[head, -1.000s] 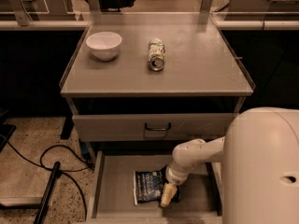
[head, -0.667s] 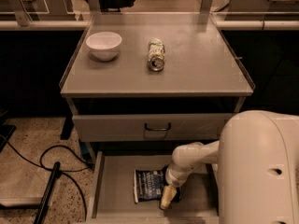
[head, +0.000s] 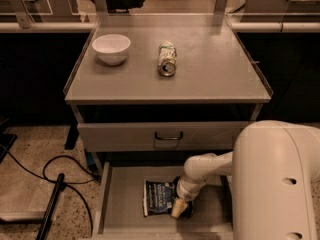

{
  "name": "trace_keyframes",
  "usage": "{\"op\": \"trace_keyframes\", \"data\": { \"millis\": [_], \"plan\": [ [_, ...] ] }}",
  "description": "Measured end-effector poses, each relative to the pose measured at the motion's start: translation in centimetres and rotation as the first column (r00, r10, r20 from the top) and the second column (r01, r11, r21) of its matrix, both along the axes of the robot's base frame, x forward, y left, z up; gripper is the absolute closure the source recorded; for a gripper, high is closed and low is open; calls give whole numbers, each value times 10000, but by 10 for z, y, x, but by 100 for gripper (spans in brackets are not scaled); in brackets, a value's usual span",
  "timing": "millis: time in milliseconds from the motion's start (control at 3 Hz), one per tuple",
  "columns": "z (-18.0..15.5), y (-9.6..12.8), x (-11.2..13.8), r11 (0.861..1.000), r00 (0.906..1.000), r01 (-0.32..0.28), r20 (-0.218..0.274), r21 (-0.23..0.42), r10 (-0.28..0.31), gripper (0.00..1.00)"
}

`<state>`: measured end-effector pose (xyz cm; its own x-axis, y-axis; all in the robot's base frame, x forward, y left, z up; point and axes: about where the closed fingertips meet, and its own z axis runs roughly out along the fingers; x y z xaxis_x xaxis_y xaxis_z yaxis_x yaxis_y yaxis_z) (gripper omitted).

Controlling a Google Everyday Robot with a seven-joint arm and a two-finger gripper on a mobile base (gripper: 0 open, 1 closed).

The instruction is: Pick blue chip bag from middle drawer and place on counter

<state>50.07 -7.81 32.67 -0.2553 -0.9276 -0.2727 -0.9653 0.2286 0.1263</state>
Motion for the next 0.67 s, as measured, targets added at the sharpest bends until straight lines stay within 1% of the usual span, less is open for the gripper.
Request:
{"op": "trace_keyframes", "data": {
  "millis": [333, 667],
  "plan": [
    [8, 0, 0, 10000, 10000, 0, 1, -1, 0, 55],
    [8, 0, 0, 10000, 10000, 0, 1, -1, 0, 77]
  ]
}}
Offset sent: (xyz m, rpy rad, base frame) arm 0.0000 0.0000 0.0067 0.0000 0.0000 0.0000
